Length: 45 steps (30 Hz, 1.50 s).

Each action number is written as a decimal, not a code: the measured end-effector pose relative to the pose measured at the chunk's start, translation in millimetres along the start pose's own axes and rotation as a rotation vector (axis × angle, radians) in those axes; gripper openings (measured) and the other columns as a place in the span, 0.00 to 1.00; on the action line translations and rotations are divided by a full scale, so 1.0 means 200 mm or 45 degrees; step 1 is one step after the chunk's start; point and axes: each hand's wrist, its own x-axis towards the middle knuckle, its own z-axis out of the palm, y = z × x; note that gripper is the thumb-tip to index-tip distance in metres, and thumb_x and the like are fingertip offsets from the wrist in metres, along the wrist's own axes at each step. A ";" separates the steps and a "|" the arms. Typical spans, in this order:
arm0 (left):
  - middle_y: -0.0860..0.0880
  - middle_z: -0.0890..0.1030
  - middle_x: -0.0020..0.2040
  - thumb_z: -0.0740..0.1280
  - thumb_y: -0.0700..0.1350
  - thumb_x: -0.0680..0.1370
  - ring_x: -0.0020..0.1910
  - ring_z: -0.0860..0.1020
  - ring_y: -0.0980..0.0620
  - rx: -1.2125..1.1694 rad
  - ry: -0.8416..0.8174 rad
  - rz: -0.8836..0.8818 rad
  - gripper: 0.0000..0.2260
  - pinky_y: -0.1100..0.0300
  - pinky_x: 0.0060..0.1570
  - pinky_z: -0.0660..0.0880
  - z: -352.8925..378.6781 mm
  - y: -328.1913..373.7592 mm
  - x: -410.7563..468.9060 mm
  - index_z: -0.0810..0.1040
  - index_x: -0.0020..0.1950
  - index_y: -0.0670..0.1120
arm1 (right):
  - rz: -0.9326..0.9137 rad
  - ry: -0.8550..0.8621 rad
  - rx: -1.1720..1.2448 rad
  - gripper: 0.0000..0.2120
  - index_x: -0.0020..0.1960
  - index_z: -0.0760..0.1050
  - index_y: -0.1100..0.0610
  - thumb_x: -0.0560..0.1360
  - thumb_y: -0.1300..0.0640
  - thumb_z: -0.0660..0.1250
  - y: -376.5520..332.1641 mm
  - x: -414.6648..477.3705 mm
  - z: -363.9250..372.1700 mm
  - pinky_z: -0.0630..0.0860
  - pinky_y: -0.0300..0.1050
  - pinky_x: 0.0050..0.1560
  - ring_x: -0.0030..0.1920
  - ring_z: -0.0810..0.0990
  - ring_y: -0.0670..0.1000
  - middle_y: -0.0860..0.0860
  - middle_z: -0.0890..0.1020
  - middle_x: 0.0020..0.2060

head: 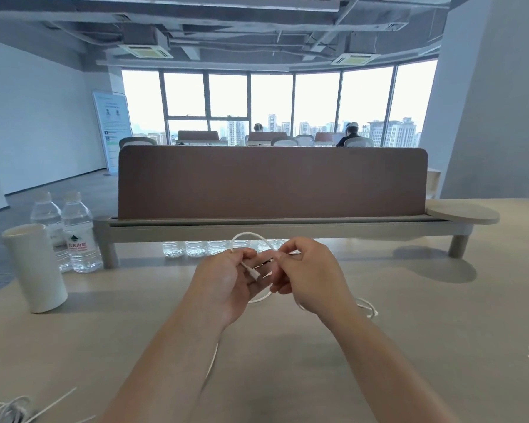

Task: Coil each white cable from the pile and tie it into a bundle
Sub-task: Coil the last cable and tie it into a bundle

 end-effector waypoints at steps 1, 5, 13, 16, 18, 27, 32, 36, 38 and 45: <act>0.33 0.83 0.54 0.53 0.37 0.84 0.50 0.82 0.36 0.009 -0.005 -0.001 0.10 0.47 0.48 0.81 0.00 0.00 0.00 0.71 0.46 0.40 | 0.010 -0.006 0.012 0.03 0.47 0.74 0.58 0.80 0.60 0.63 0.00 0.00 -0.01 0.81 0.56 0.44 0.34 0.83 0.60 0.58 0.83 0.30; 0.33 0.83 0.56 0.54 0.36 0.84 0.58 0.82 0.36 0.021 -0.005 0.014 0.10 0.44 0.59 0.78 0.01 -0.01 0.00 0.71 0.46 0.41 | 0.025 -0.024 -0.051 0.05 0.45 0.74 0.54 0.81 0.57 0.64 0.01 0.00 -0.01 0.78 0.47 0.36 0.28 0.78 0.50 0.53 0.81 0.28; 0.37 0.84 0.45 0.61 0.33 0.81 0.43 0.83 0.41 -0.107 0.032 0.051 0.05 0.50 0.46 0.81 0.03 0.01 -0.01 0.75 0.52 0.36 | 0.003 -0.172 -0.197 0.09 0.40 0.75 0.54 0.80 0.56 0.67 0.03 -0.01 0.02 0.73 0.41 0.33 0.28 0.76 0.46 0.51 0.85 0.32; 0.38 0.81 0.42 0.60 0.32 0.81 0.45 0.82 0.40 -0.170 0.074 0.045 0.06 0.46 0.52 0.79 0.01 0.05 -0.01 0.76 0.49 0.35 | 0.008 -0.345 -0.242 0.02 0.46 0.78 0.57 0.76 0.62 0.68 0.02 -0.01 -0.01 0.79 0.44 0.39 0.30 0.80 0.46 0.53 0.86 0.35; 0.39 0.80 0.41 0.58 0.33 0.82 0.45 0.82 0.40 -0.215 0.111 0.059 0.07 0.43 0.57 0.77 0.00 0.08 -0.02 0.75 0.47 0.36 | -0.001 -0.415 -0.456 0.05 0.47 0.78 0.55 0.74 0.63 0.68 0.02 0.00 -0.05 0.77 0.43 0.38 0.31 0.79 0.43 0.50 0.86 0.35; 0.37 0.79 0.45 0.61 0.33 0.81 0.41 0.82 0.39 -0.114 0.175 0.089 0.05 0.41 0.49 0.81 -0.05 0.12 -0.03 0.76 0.49 0.35 | -0.159 -0.539 -0.944 0.09 0.51 0.83 0.43 0.80 0.52 0.64 -0.01 -0.01 -0.10 0.69 0.39 0.37 0.35 0.74 0.42 0.41 0.78 0.34; 0.39 0.76 0.41 0.61 0.34 0.82 0.37 0.78 0.44 -0.103 0.194 0.040 0.07 0.46 0.49 0.80 -0.03 0.12 -0.03 0.77 0.46 0.36 | -0.200 -0.564 -1.026 0.10 0.56 0.83 0.45 0.81 0.52 0.64 -0.01 -0.03 -0.06 0.67 0.37 0.35 0.33 0.71 0.41 0.39 0.75 0.32; 0.41 0.78 0.38 0.66 0.34 0.79 0.32 0.74 0.49 -0.062 0.219 -0.039 0.07 0.57 0.35 0.71 -0.04 0.12 -0.04 0.78 0.42 0.40 | -0.204 -0.606 -1.022 0.10 0.58 0.83 0.46 0.80 0.54 0.65 -0.01 -0.04 -0.04 0.70 0.36 0.38 0.35 0.74 0.40 0.40 0.80 0.37; 0.41 0.79 0.38 0.67 0.34 0.78 0.31 0.72 0.50 -0.031 0.242 -0.045 0.07 0.59 0.33 0.67 -0.05 0.12 -0.03 0.77 0.41 0.42 | -0.166 -0.646 -0.986 0.10 0.56 0.81 0.45 0.78 0.56 0.66 -0.02 -0.05 -0.05 0.74 0.39 0.40 0.36 0.77 0.41 0.42 0.83 0.38; 0.44 0.79 0.39 0.66 0.36 0.79 0.32 0.71 0.52 0.295 0.330 0.120 0.08 0.59 0.34 0.65 -0.07 0.10 -0.02 0.83 0.43 0.41 | -0.137 -0.613 -1.021 0.07 0.43 0.78 0.47 0.77 0.58 0.67 -0.04 -0.03 -0.15 0.71 0.39 0.37 0.36 0.77 0.42 0.43 0.83 0.37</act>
